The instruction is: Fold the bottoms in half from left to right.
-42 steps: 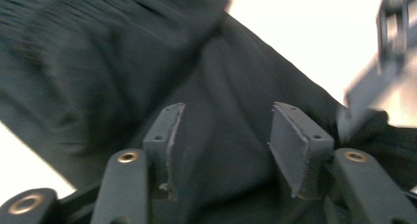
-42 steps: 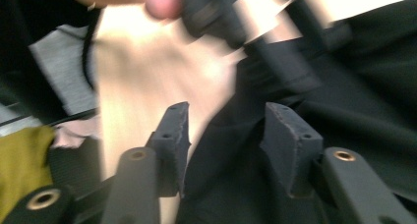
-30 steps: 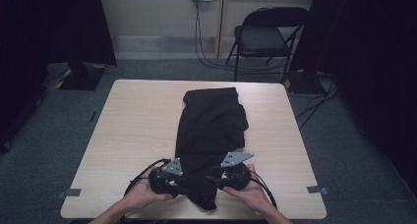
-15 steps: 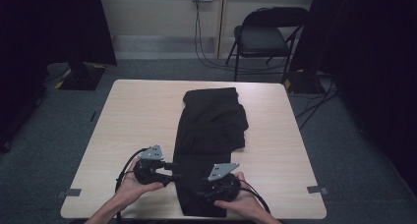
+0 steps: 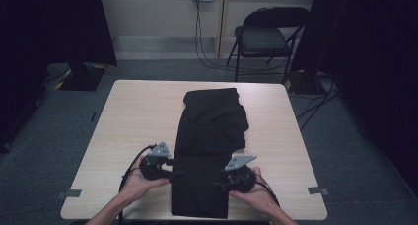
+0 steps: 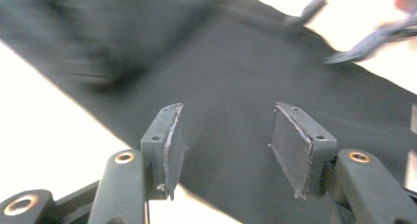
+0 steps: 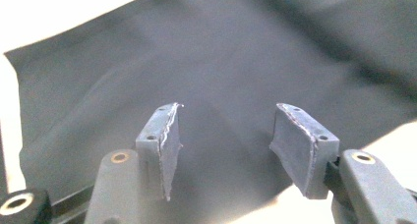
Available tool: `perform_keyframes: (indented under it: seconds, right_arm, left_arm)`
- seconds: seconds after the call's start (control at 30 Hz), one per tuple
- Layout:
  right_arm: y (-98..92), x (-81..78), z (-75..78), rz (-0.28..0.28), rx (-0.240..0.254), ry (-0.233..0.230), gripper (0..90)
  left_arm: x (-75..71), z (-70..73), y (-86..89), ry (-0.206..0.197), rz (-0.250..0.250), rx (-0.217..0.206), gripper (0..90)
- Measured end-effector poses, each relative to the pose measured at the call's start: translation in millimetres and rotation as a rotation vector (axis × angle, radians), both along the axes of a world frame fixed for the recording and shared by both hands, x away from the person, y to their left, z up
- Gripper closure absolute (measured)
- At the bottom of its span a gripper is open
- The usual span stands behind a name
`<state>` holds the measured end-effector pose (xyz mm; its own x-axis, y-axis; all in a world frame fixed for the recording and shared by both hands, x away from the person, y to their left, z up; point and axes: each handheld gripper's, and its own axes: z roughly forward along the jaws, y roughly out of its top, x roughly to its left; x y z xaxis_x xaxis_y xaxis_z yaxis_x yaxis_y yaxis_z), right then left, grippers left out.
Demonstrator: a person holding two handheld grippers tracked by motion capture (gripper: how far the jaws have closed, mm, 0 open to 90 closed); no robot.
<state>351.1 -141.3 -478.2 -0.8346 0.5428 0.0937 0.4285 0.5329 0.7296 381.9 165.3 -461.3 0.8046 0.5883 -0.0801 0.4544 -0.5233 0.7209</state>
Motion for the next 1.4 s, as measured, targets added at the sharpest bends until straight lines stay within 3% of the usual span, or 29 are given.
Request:
perform_keyframes:
  seconds: [0.13,0.2,0.23,0.3,0.37,0.4,0.43,0.5,0.57,0.67,0.77,0.87,0.97,1.07,1.17,1.23,1.27,1.33,1.4]
  right_arm:
    - [-20.0,40.3,23.0,-0.158,0.036,-0.111,38.6]
    - [-25.9,64.4,32.1,-0.204,0.044,-0.134,33.2]
    - [-27.1,74.0,33.6,-0.222,0.042,-0.129,31.9]
    - [-28.7,99.9,31.2,-0.261,0.036,-0.117,30.4]
    - [-27.8,116.6,23.2,-0.287,0.02,-0.096,29.2]
    - [-27.3,122.6,17.7,-0.296,0.025,-0.076,29.1]
    - [-25.9,128.2,10.1,-0.295,0.025,-0.043,29.3]
    - [-22.9,132.5,-1.4,-0.292,0.011,0.002,31.3]
    - [-19.8,132.6,-10.7,-0.276,0.0,0.002,56.5]
    - [-18.2,132.1,-2.9,-0.282,0.043,-0.04,76.1]
    - [-19.5,132.2,23.3,-0.295,0.099,-0.075,78.7]
    - [-24.2,130.0,67.8,-0.29,0.181,-0.147,80.4]
    - [-23.5,121.5,105.3,-0.28,0.229,-0.224,80.7]
    - [-21.3,104.0,128.9,-0.25,0.271,-0.27,80.7]
    - [-18.5,79.7,132.5,-0.211,0.272,-0.286,80.3]
    - [-14.9,63.4,122.3,-0.191,0.241,-0.271,80.1]
    - [-13.5,54.9,113.7,-0.184,0.231,-0.254,80.0]
    - [-10.4,39.0,89.9,-0.155,0.184,-0.215,79.1]
    - [-10.0,25.6,60.6,-0.127,0.147,-0.145,76.1]
  left_arm:
    - [40.2,0.0,-6.6,-0.017,0.055,-0.025,42.8]
    - [59.2,0.0,-12.3,0.008,0.09,-0.1,40.6]
    - [66.6,0.4,-16.3,0.009,0.11,-0.108,39.1]
    - [77.6,-2.1,-24.9,-0.022,0.134,-0.072,37.3]
    - [84.4,-9.7,-30.4,0.007,0.144,-0.051,37.6]
    - [86.8,-15.2,-33.4,0.008,0.152,-0.012,38.3]
    - [88.1,-18.7,-34.5,0.02,0.148,-0.01,39.9]
    - [90.0,-24.2,-36.0,0.036,0.131,-0.023,54.7]
    - [90.0,-21.9,-36.9,0.008,0.139,-0.034,66.6]
    - [91.5,-5.4,-38.8,-0.051,0.167,-0.058,77.2]
    - [95.5,31.7,-33.7,-0.12,0.172,-0.149,79.4]
    - [93.5,72.9,-28.9,-0.198,0.156,-0.198,79.8]
    - [77.6,111.6,-22.8,-0.278,0.129,-0.249,79.8]
    - [54.2,131.3,-14.1,-0.319,0.094,-0.265,79.7]
    - [30.0,125.3,-5.0,-0.294,0.059,-0.267,79.2]
    - [14.1,107.1,-0.1,-0.25,0.034,-0.266,78.6]
    - [6.8,94.9,2.2,-0.225,0.024,-0.251,78.2]
    - [-6.7,67.8,5.3,-0.139,-0.001,-0.226,77.1]
    - [-16.0,44.0,7.5,-0.065,-0.018,-0.203,73.9]
